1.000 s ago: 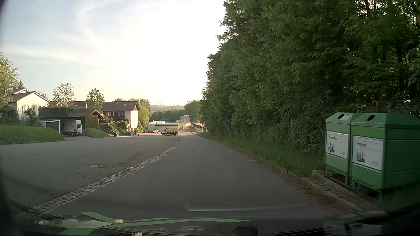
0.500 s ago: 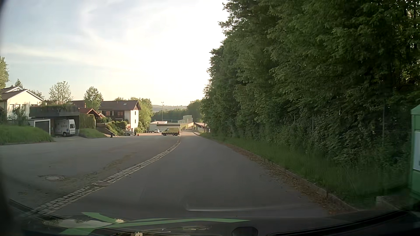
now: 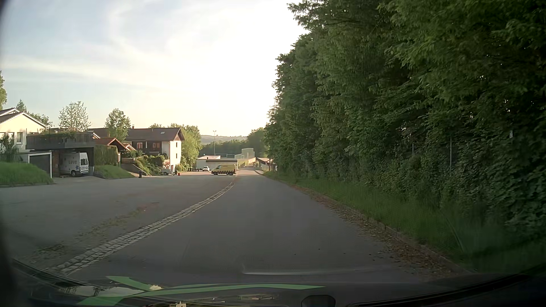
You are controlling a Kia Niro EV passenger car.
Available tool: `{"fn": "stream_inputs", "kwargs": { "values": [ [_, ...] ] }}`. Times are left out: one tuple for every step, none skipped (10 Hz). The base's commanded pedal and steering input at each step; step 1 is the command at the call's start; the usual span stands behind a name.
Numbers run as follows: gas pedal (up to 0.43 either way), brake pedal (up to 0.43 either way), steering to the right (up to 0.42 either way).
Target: Follow the waypoints while adhering to traffic rules and regulations
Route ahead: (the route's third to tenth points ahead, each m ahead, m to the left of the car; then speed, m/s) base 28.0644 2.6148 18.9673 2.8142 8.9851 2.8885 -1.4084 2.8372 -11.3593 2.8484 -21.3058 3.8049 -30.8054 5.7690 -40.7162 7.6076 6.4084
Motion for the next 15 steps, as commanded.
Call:
{"fn": "stream_inputs", "kwargs": {
  "values": [
    [0.000, 0.128, -0.021],
    [0.000, 0.128, -0.022],
    [0.000, 0.134, -0.022],
    [0.000, 0.146, -0.022],
    [0.000, 0.165, -0.021],
    [0.000, 0.189, -0.019],
    [0.000, 0.201, -0.016],
    [0.000, 0.213, -0.014],
    [0.000, 0.220, -0.013],
    [0.000, 0.220, -0.013],
    [0.000, 0.220, -0.012],
    [0.000, 0.220, -0.011],
    [0.000, 0.220, -0.011],
    [0.000, 0.220, -0.011],
    [0.000, 0.220, -0.011]
  ]
}}
